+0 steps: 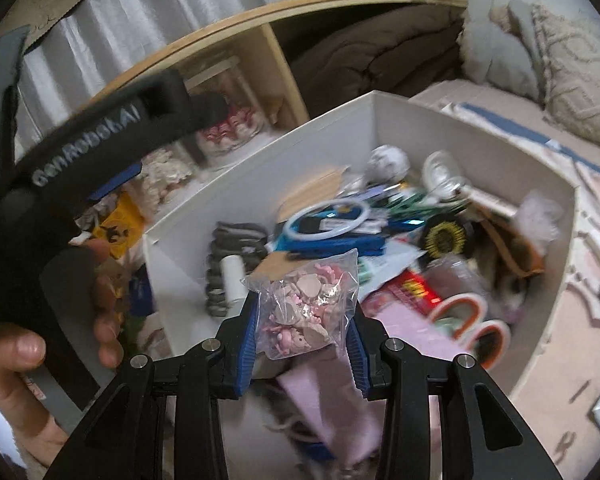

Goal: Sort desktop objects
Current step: 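Open the left gripper to drop the white ring into the box while the right gripper lowers the pink bag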

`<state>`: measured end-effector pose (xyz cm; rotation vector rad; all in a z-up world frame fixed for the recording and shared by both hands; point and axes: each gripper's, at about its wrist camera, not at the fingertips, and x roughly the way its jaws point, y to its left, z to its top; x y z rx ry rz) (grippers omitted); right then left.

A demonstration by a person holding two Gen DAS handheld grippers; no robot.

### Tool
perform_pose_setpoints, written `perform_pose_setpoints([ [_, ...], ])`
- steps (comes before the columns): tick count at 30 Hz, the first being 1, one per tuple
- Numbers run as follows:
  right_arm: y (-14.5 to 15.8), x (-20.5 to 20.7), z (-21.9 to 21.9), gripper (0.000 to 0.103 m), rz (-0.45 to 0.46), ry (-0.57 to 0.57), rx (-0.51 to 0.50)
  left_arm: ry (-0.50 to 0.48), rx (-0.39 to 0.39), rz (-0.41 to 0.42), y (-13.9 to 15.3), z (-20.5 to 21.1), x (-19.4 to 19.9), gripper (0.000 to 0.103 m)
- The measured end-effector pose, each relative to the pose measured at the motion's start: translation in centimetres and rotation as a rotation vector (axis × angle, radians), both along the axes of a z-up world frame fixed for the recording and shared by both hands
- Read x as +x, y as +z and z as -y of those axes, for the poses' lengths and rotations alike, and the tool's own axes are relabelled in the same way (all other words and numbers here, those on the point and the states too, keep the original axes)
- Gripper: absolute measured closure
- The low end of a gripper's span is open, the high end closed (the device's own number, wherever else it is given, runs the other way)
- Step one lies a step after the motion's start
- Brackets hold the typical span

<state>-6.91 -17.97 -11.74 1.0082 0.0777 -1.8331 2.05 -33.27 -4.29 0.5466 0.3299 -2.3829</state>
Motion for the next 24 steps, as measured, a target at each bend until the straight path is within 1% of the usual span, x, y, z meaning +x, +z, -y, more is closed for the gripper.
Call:
perform_pose_setpoints([
  [4,-0.6,0.2,0.9,0.063,0.073,0.023,-0.026,-0.002,0.0,-0.015,0.3,0.1,0.4,0.002],
  [8,-1.3,0.6,1.8,0.063,0.144,0.044,-0.03,-0.006,-0.009,-0.007,0.2,0.0,0.2,0.002],
  [9,-1.6,0.6,1.9,0.063,0.167,0.048,-0.033,-0.007,-0.01,-0.005,0.2,-0.1,0.2,0.002],
  [11,-2.4,0.4,1.9,0.063,0.247,0.05,-0.044,-0.009,-0.012,-0.001,0.2,-0.1,0.1,0.002],
  [12,-2.7,0.4,1.9,0.063,0.267,0.046,-0.045,-0.01,-0.013,-0.001,0.2,-0.2,0.0,0.002],
  [14,-2.7,0.5,1.9,0.063,0.262,0.043,-0.037,-0.002,-0.011,-0.013,0.2,-0.2,0.2,0.002],
  [17,-2.7,0.8,2.0,0.063,0.245,0.046,0.007,0.006,-0.003,-0.032,0.4,0.0,0.5,0.002],
  [22,-2.5,1.4,1.8,0.063,0.159,0.045,0.106,0.017,-0.004,-0.024,0.3,0.3,0.6,0.002],
  [24,-2.5,1.3,1.6,0.063,0.134,0.044,0.12,0.017,-0.007,-0.017,0.2,0.2,0.5,0.002],
])
